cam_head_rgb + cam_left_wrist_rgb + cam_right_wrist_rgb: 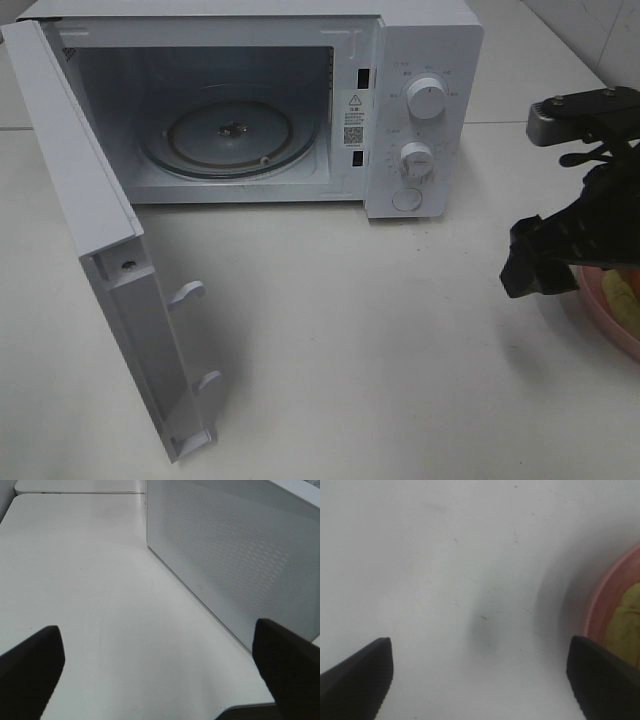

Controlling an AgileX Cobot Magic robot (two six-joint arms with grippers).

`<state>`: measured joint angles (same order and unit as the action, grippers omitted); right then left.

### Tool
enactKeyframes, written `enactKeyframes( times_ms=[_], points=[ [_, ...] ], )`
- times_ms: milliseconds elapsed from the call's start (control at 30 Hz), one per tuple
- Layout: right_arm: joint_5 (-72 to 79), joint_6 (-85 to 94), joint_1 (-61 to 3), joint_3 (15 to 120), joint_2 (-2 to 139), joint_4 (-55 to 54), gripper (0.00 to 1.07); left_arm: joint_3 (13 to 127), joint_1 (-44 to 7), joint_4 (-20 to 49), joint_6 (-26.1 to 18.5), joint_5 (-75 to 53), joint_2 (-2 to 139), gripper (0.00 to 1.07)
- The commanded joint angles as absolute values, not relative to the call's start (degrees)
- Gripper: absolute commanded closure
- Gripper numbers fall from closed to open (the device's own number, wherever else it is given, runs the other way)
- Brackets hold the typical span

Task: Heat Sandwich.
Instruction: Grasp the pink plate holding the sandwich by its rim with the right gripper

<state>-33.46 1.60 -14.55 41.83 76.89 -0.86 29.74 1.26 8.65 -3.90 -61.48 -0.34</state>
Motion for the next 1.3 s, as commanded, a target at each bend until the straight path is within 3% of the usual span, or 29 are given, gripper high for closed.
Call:
enactKeyframes(
  times_ms=[33, 333, 1300],
  points=[
    [-34.5, 1.2, -11.6, 42.3, 76.7, 0.5, 0.18, 29.6, 0.9, 8.8, -3.6, -61.4, -1.6, 0.09],
    [-35.6, -1.2, -7.3, 42.4, 81.4, 5.5, 0.2, 29.6, 0.9, 8.8, -3.6, -61.4, -1.6, 0.09],
    [-36.6, -6.9, -7.3, 51.9, 103.5, 13.7, 0.23, 29.6, 0.9, 8.8, -3.6, -61.4, -1.6, 0.09]
  ],
)
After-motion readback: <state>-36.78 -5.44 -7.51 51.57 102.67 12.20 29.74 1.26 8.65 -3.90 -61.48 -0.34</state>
